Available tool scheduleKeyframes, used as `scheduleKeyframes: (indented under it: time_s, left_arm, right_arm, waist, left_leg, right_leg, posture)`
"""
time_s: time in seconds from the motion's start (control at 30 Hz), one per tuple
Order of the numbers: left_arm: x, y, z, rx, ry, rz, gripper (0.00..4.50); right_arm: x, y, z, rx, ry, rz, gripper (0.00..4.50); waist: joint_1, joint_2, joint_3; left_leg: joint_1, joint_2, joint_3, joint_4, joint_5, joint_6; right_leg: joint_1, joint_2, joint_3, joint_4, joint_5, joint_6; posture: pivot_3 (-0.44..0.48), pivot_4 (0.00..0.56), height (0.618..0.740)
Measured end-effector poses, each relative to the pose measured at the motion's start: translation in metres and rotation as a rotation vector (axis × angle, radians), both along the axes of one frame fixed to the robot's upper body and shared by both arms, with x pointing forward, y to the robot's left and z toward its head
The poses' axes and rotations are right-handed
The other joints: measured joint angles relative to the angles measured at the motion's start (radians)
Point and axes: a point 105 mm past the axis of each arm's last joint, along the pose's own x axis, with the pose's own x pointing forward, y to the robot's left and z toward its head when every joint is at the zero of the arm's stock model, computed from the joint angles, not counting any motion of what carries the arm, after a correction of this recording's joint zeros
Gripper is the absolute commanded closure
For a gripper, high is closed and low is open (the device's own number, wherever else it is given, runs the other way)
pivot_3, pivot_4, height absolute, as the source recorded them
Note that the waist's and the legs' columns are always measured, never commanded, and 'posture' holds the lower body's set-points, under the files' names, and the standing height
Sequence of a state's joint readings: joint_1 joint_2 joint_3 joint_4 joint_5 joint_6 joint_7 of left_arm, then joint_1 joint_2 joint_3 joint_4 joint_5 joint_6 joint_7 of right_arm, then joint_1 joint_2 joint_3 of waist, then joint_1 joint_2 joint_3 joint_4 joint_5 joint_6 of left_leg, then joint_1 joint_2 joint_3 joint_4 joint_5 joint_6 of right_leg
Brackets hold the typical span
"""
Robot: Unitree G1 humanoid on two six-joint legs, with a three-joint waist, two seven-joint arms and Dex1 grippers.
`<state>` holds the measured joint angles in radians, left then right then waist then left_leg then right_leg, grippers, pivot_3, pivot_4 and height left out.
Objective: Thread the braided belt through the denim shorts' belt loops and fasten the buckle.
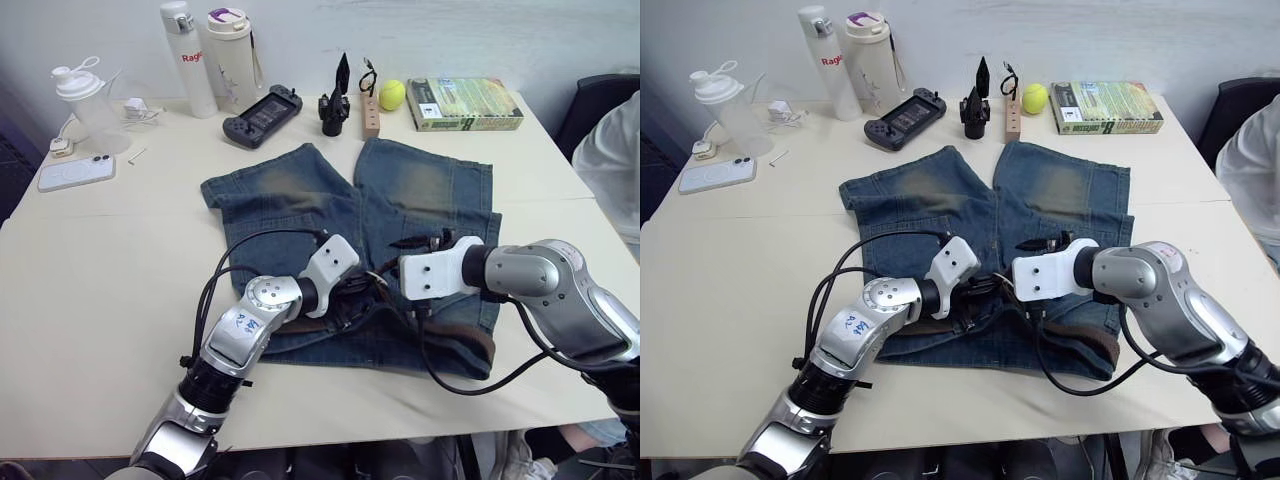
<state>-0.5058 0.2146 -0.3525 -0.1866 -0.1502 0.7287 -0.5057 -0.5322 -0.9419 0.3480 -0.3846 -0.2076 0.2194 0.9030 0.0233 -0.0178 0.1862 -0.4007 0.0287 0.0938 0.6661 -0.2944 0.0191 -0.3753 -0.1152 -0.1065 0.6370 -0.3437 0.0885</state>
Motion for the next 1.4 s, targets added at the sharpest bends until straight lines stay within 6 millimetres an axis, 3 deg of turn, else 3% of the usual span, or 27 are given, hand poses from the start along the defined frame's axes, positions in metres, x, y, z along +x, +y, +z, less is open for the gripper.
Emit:
scheduleKeyframes:
  time_s: [0.07,0.23,0.37,0.4,0.43,0.57,0.77,0.87,0.93,1.03,1.17,1.23,1.27,1.4]
  left_arm:
    - [0.001,0.002,0.0,0.008,-0.005,0.01,4.5]
    - [0.003,0.004,0.0,0.013,-0.009,0.018,4.5]
    - [0.003,0.003,0.001,0.009,-0.016,0.015,3.16]
    - [0.001,0.002,0.001,0.0,-0.019,-0.004,2.5]
    - [0.0,0.002,0.001,-0.001,-0.018,-0.007,2.29]
    - [-0.003,0.008,0.003,-0.009,-0.014,-0.034,0.66]
    - [-0.018,0.059,0.021,-0.093,0.043,-0.102,0.66]
    - [-0.03,0.104,0.028,-0.11,0.135,-0.182,0.66]
    - [-0.024,0.129,0.03,-0.113,0.157,-0.153,0.66]
    - [-0.004,0.142,0.02,-0.126,0.164,-0.087,1.47]
    - [0.021,0.155,-0.014,0.049,0.107,0.01,3.22]
    - [0.025,0.152,-0.015,0.11,0.042,-0.017,4.21]
    - [0.024,0.151,-0.017,0.143,0.019,-0.038,4.43]
    - [0.019,0.148,-0.02,0.224,-0.059,-0.114,4.43]
  right_arm:
    - [0.0,0.0,-0.002,-0.006,0.007,0.0,4.47]
    - [-0.001,0.001,-0.003,-0.001,0.017,-0.001,4.47]
    - [-0.001,0.0,-0.004,0.017,0.03,-0.017,4.5]
    - [-0.001,0.0,-0.007,0.033,0.043,-0.029,4.5]
    - [-0.001,0.0,-0.007,0.034,0.045,-0.03,4.5]
    - [-0.003,-0.001,-0.006,0.051,0.041,-0.043,4.5]
    - [-0.013,0.0,-0.009,0.119,0.036,-0.076,4.5]
    - [-0.018,0.004,-0.007,0.17,0.006,-0.084,4.5]
    - [-0.019,0.002,-0.01,0.18,0.001,-0.101,4.5]
    - [-0.02,0.007,-0.007,0.202,-0.025,-0.096,4.5]
    - [-0.024,0.008,-0.006,0.216,-0.047,-0.095,4.5]
    - [-0.024,0.006,-0.008,0.221,-0.049,-0.106,4.5]
    - [-0.025,0.004,-0.007,0.225,-0.055,-0.109,4.5]
    - [-0.031,-0.017,0.001,0.219,-0.11,-0.134,4.5]
  waist:
    - [0.0,0.0,0.0]
    - [0.0,0.0,0.0]
    - [0.0,0.0,0.0]
    - [0.0,0.0,0.0]
    - [0.0,0.0,0.0]
    - [0.0,0.0,0.0]
    - [-0.004,0.0,0.0]
    - [-0.009,0.001,0.0]
    - [-0.007,0.001,0.001]
    - [0.006,0.001,0.001]
    - [0.001,0.001,0.0]
    - [0.0,0.001,0.0]
    - [0.001,0.001,0.0]
    - [0.002,0.001,0.0]
  left_leg:
    - [0.0,0.0,0.0,0.0,0.0,0.0]
    - [0.0,0.0,0.0,0.0,0.0,0.0]
    - [0.0,0.0,0.0,0.0,0.0,0.0]
    - [0.0,0.0,0.0,0.0,0.0,0.0]
    - [0.0,0.0,0.0,0.0,0.0,0.0]
    - [0.0,0.0,0.0,0.0,0.0,0.0]
    - [0.0,0.001,-0.001,0.0,0.0,-0.001]
    - [0.0,0.002,0.0,-0.001,0.0,-0.002]
    - [0.0,0.0,0.0,-0.001,0.0,-0.002]
    - [0.0,-0.002,-0.001,0.0,0.001,-0.001]
    - [-0.001,-0.003,0.001,-0.001,0.0,0.001]
    - [-0.001,-0.002,0.001,-0.001,0.0,0.001]
    - [0.0,-0.002,0.001,-0.001,0.0,0.001]
    - [0.001,-0.003,0.002,-0.001,0.0,0.001]
  right_leg:
    - [0.0,0.0,0.0,0.0,0.0,0.0]
    - [0.0,0.0,0.0,0.0,0.0,0.0]
    - [0.0,0.0,0.0,0.001,0.0,0.0]
    - [0.0,0.0,0.0,0.001,0.0,0.0]
    - [0.0,0.001,0.0,0.002,0.0,0.0]
    - [0.0,0.0,0.0,0.003,0.0,0.0]
    - [0.0,0.0,0.0,0.004,0.0,0.0]
    - [-0.001,0.001,0.0,0.004,-0.001,-0.001]
    - [-0.001,0.001,0.0,0.001,-0.001,-0.001]
    - [-0.001,0.002,-0.001,0.001,0.0,0.0]
    - [-0.001,0.002,0.0,0.004,0.001,0.001]
    - [-0.001,0.002,-0.001,0.005,0.001,0.001]
    - [-0.001,0.002,-0.001,0.005,0.001,0.001]
    - [0.0,0.002,0.0,0.005,0.001,0.001]
  posture:
    - [0.0,0.15,0.74]
    - [0.0,0.15,0.74]
    - [0.0,0.15,0.74]
    - [0.0,0.15,0.74]
    - [0.0,0.15,0.74]
    - [0.0,0.15,0.74]
    - [0.0,0.15,0.74]
    - [0.0,0.15,0.74]
    - [0.0,0.15,0.74]
    - [0.0,0.15,0.74]
    - [0.0,0.15,0.74]
    - [0.0,0.15,0.74]
    - [0.0,0.15,0.74]
    - [0.0,0.15,0.74]
